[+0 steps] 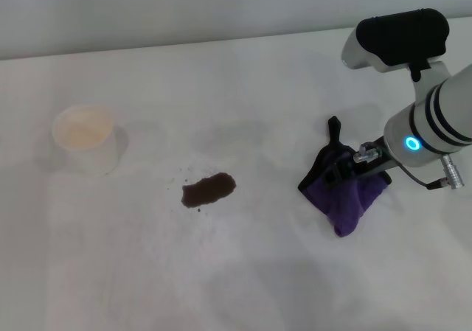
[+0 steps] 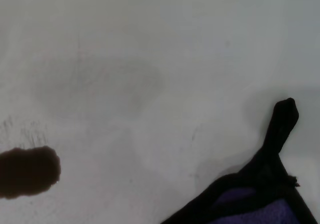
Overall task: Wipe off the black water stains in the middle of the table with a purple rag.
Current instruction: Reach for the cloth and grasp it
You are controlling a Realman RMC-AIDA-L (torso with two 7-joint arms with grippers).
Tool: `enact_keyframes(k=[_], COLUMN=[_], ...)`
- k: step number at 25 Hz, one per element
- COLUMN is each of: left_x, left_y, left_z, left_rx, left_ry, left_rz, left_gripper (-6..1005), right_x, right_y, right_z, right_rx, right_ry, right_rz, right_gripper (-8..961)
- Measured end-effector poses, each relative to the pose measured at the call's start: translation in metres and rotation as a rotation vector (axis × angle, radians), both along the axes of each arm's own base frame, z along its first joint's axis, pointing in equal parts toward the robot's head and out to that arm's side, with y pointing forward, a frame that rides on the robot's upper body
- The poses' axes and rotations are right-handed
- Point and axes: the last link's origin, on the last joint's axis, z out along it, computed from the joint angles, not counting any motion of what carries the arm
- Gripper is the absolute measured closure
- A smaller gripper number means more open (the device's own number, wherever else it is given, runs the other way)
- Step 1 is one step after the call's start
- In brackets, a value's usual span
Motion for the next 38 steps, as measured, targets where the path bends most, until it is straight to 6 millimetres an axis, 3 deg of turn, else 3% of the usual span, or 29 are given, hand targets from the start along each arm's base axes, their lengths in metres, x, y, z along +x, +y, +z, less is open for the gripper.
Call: enact_keyframes(k=[5,13,34,38], left_x=[-0.002,-0.004,-0.002,-0.002], left_y=[-0.002,-0.005,0.003,0.003], left_z=[0.0,0.001,0.004,0.005], left_rx=[0.006,0.009,0.008,0.008], left_ry=[-0.008,-0.01,-0.002,0.003], left_rz=[0.009,0.019,0.01,0.01], left_gripper=[153,153,153,153], right_x=[0.001,0.006,-0.005,-0.005], right_y=[0.0,0.0,0.007,0.008], right_z=[-0.001,-0.004,-0.008,-0.007], right_rx=[0.001,-0.001,-0.009,-0.006], right_ry=[-0.001,-0.016,-0.007,0.001], right_rz=[0.001,-0.001,0.034,0.028], right_gripper=[398,413,798,798])
